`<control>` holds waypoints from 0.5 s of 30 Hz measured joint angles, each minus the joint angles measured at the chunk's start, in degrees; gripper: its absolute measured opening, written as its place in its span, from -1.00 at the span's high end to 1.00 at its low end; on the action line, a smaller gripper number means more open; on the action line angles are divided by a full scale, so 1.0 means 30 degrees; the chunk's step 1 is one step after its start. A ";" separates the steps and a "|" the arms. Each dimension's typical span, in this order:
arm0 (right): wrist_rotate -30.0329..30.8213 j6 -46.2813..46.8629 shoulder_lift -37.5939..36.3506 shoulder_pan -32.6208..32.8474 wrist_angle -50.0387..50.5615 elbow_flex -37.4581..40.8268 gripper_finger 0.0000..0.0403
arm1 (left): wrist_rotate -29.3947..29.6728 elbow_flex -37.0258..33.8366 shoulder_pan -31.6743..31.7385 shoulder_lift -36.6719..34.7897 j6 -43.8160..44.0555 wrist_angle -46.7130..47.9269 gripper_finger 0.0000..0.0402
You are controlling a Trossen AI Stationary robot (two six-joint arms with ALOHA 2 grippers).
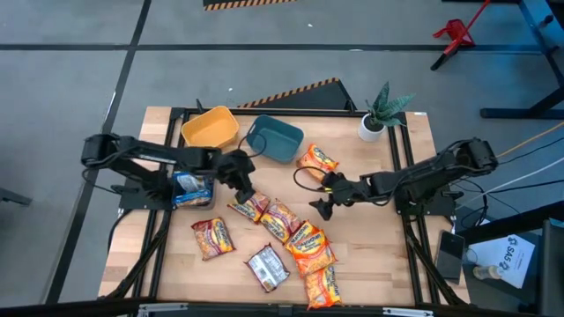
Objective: Sort Maruchan noodles
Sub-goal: Put the red noodle pack into the yellow bin
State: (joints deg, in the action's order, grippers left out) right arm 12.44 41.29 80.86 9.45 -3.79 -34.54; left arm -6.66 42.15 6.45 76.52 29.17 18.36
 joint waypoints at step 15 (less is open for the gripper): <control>-0.0526 -0.5524 0.2172 -0.1404 0.0310 -0.4319 -0.60 | -0.0920 -0.0029 0.1351 0.1178 0.1671 0.4148 0.04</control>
State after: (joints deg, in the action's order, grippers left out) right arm 10.86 24.72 87.38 5.23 -2.86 -47.50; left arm -9.42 42.06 10.51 80.05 34.18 30.81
